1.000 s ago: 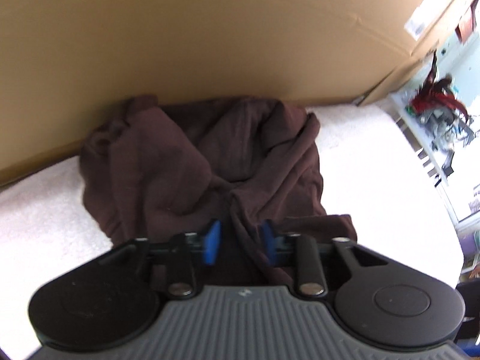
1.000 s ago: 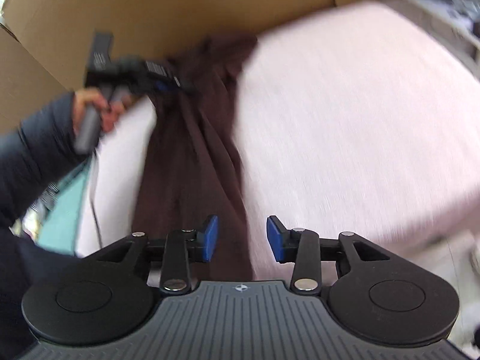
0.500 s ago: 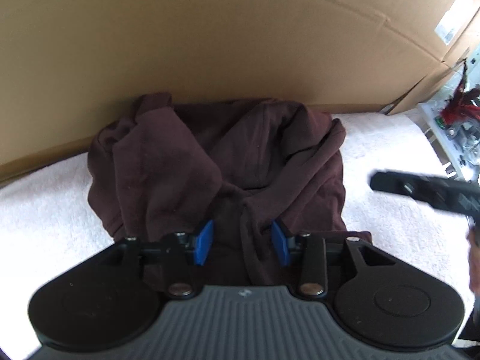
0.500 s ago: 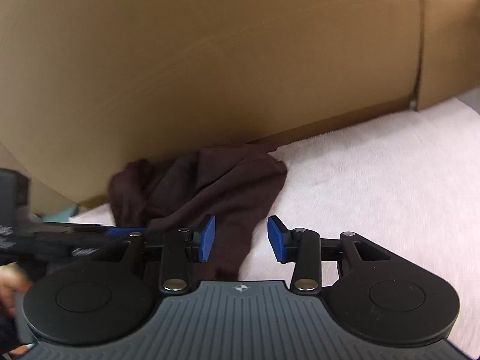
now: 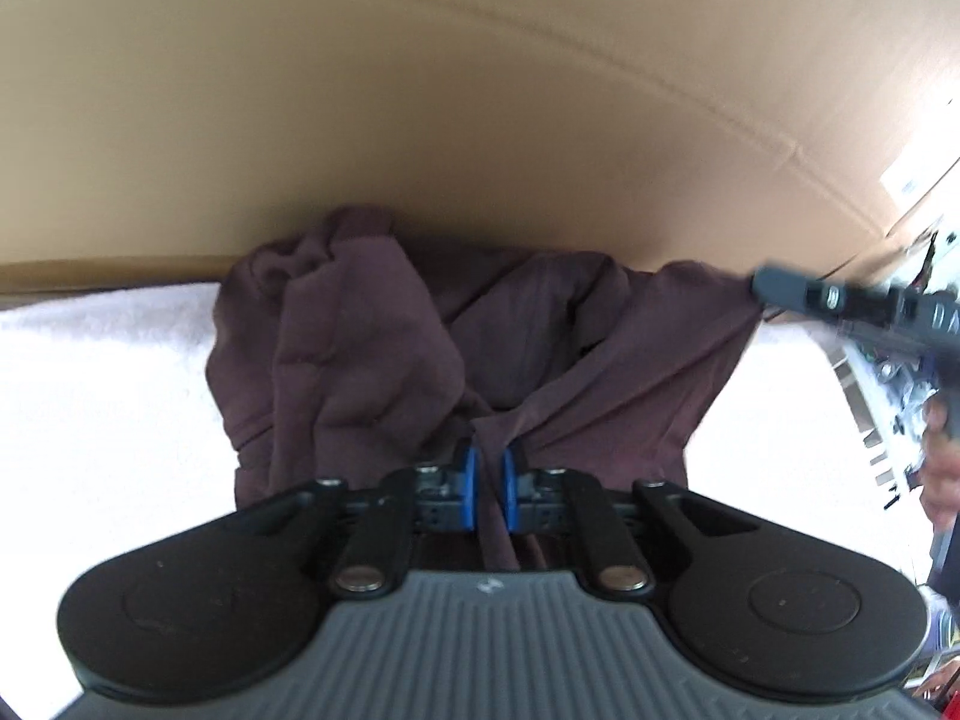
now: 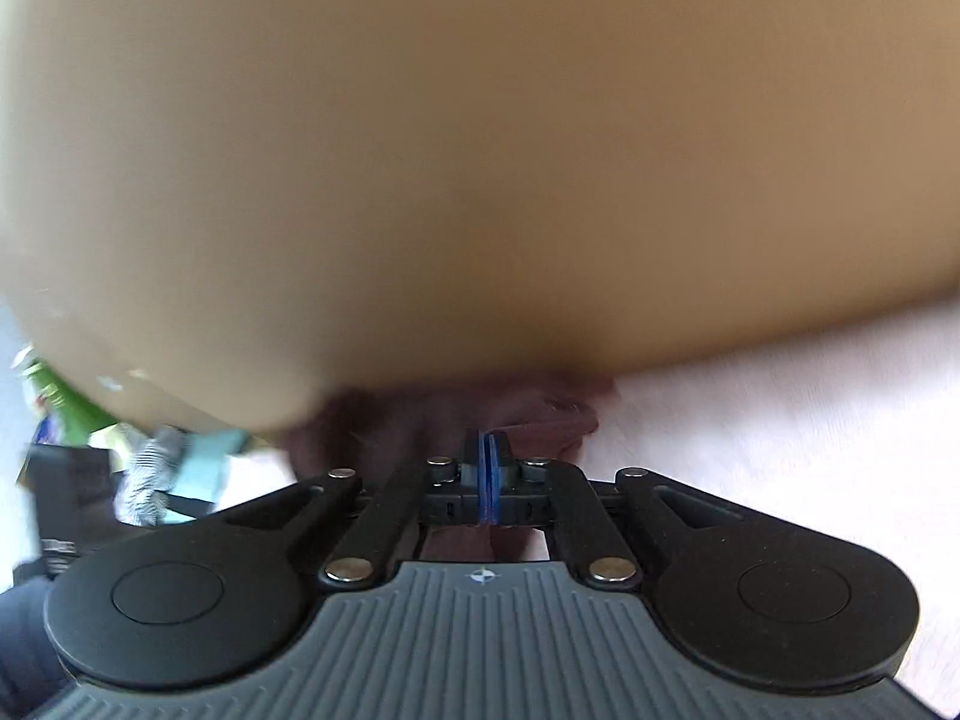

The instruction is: Fold clothes

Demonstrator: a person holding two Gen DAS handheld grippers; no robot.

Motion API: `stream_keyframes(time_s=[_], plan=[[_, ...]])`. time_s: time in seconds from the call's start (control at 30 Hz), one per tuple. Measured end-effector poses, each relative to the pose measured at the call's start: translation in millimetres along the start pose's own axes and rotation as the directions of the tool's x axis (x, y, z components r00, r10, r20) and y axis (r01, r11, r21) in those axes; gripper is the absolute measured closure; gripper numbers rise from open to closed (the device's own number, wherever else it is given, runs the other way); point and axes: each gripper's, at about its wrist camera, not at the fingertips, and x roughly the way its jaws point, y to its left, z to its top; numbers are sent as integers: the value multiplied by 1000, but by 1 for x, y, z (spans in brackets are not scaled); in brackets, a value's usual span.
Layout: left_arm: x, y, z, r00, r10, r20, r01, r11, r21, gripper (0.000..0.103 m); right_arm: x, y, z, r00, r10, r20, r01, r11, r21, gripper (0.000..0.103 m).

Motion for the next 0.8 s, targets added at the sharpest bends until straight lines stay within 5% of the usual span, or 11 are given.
stream_keyframes(time_s=[0.27, 0.43, 0.5, 0.53, 0.6, 0.7, 0.8], plan=[[26, 16, 7, 1000, 26, 1, -26, 996, -81, 89, 41, 23, 9, 995, -93, 30, 97, 972, -214, 101], [25, 22, 8, 1000, -11, -4, 11, 997, -79, 74, 69, 13, -12, 984, -175, 17, 173, 944, -281, 102], [22, 24, 9, 999, -29, -13, 28, 996, -85, 68, 75, 5, -17, 975, -220, -18, 210, 951, -227, 86], [14, 24, 9, 1000, -27, -11, 26, 996, -85, 64, 73, -1, -15, 971, -238, -23, 230, 955, -185, 78], [-7, 22, 8, 1000, 0, 13, 1, 997, -72, 37, 61, -7, -13, 966, -258, -11, 255, 960, -118, 62], [-40, 19, 3, 998, 29, 62, -28, 1000, -9, 29, 20, 4, -15, 967, -254, 32, 256, 962, -98, 61], [-61, 23, -3, 997, 60, 56, -60, 998, -5, 27, -27, 26, -37, 991, -136, 14, 137, 984, -118, 61]])
